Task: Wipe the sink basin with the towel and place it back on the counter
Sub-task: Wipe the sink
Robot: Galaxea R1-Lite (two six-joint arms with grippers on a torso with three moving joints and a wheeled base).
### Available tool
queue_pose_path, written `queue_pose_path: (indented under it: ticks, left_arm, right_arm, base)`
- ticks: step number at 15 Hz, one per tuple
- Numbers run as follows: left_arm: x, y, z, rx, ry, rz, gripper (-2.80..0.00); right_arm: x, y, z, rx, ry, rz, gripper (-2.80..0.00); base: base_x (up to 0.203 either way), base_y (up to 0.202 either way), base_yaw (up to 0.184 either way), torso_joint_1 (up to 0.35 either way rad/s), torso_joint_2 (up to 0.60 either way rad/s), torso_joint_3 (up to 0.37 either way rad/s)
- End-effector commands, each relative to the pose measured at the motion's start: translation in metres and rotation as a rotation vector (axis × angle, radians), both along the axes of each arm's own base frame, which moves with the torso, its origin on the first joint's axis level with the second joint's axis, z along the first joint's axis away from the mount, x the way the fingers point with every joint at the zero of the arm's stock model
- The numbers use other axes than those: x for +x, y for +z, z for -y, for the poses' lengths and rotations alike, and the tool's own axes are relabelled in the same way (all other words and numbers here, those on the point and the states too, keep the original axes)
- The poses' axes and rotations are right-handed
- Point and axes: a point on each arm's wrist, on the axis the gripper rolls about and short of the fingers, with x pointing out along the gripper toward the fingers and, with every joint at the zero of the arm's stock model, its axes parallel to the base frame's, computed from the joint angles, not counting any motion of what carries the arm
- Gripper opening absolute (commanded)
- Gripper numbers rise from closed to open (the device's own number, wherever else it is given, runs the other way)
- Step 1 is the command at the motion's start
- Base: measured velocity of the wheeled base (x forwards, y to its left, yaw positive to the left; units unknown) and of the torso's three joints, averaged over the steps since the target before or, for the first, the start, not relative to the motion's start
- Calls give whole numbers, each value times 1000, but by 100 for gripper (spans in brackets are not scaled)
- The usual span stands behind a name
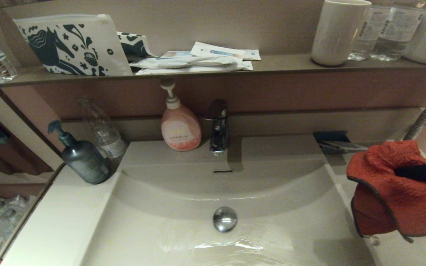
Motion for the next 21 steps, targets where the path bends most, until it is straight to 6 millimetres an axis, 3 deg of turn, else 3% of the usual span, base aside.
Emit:
queue_pose_path:
  ticks: [1, 14, 17, 21]
  left_arm:
    - [0, 0, 0, 0, 0, -1, -280]
    - [0, 0, 0, 15, 5, 2, -280]
    - [-4, 25, 0, -18, -31, 16, -280]
    - [14, 57, 5, -143, -228, -147, -280]
  right_arm:
    - [4, -3, -17, -18, 64, -20, -280]
    - [32, -8, -100, -3, 194, 34, -280]
    - [35, -14, -124, -11, 212, 51, -280]
    - [40, -12, -158, 1, 236, 82, -280]
  base:
    - [0, 0, 0, 0, 0, 0]
    - [0, 0, 0, 0, 0, 0]
    - [0, 0, 0, 0, 0, 0]
    - [0, 0, 0, 0, 0, 0]
